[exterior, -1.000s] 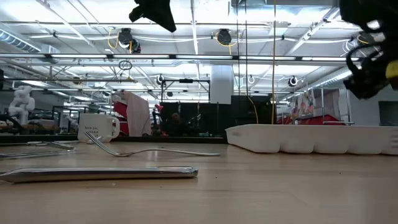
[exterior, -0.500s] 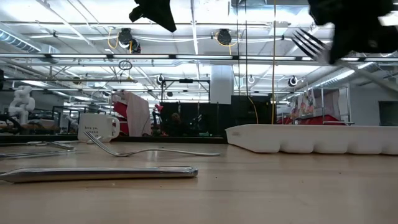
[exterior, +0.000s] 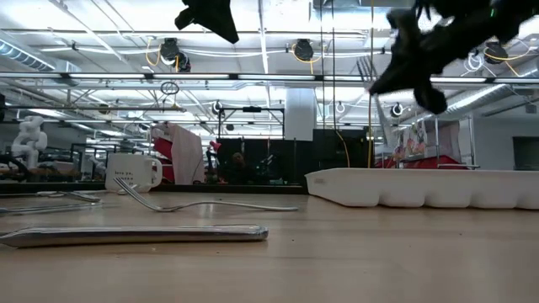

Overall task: Sort silverware
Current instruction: Put the silver fork into the silverware tray, then put the silver table knife into the silverware tray

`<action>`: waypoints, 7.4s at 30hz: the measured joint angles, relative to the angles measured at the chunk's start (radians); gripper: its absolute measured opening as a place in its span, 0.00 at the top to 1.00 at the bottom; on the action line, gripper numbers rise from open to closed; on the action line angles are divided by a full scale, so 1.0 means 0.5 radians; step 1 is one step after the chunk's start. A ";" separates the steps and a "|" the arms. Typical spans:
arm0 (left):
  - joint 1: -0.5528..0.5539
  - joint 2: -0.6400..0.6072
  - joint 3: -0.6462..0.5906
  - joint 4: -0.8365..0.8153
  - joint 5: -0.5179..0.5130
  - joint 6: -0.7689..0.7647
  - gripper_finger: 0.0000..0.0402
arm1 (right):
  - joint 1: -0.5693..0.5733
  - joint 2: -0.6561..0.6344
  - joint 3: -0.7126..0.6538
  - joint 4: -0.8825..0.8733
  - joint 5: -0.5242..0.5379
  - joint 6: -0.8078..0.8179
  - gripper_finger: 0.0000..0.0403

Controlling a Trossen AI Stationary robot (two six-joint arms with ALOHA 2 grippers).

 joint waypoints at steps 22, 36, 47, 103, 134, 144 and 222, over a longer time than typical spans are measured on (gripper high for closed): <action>0.000 0.001 0.000 0.001 -0.001 -0.020 0.94 | -0.764 0.669 -0.381 0.751 -0.934 -0.247 1.00; 0.000 0.001 0.000 0.000 -0.018 -0.019 0.94 | -0.816 0.721 -0.381 0.758 -0.766 -0.366 0.68; -0.002 0.001 -0.004 -0.463 -0.077 -0.019 0.94 | -0.852 0.539 -0.320 0.766 -0.839 -0.455 0.58; 0.090 -0.008 -1.437 0.009 0.781 -0.261 0.94 | -0.851 -0.107 0.116 0.012 -0.827 -1.312 0.58; 0.122 -0.007 -1.439 -0.122 0.943 0.955 0.51 | -0.851 -0.107 0.116 0.020 -0.721 -1.419 0.58; 0.020 -0.023 -1.431 -0.426 0.867 1.335 0.41 | -0.851 -0.108 0.116 0.019 -0.721 -1.467 0.58; 0.543 0.014 -1.288 0.645 0.522 0.191 0.84 | -0.849 -0.104 0.115 0.047 -0.754 -1.135 0.49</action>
